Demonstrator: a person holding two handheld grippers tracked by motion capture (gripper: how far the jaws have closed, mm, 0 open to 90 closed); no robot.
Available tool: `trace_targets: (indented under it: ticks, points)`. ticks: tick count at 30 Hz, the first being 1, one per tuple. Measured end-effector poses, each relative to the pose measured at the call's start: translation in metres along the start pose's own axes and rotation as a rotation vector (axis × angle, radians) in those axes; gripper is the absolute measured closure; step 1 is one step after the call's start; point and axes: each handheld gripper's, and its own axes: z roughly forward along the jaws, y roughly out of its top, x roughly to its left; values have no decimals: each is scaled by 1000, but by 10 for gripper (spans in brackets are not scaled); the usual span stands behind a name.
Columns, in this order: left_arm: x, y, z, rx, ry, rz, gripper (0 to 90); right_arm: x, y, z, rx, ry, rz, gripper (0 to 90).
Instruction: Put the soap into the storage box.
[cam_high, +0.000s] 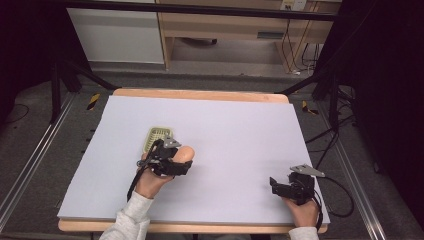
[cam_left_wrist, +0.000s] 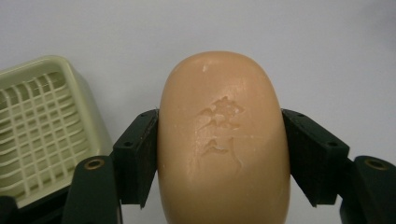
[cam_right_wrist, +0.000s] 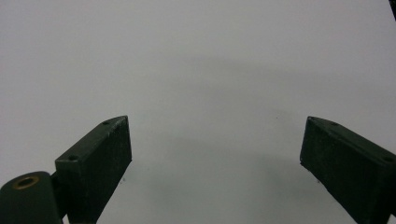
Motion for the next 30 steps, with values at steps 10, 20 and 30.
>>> trace_targets:
  ticks: [10,20,30]
  points:
    - [19,0,-8,-24,38,-48,314,1,0,0,0,0,4,92]
    - [30,0,-12,-44,83,-69,314,1,0,1,3,3,3,92]
    - [43,0,-13,-49,119,-88,314,1,0,1,2,7,-3,92]
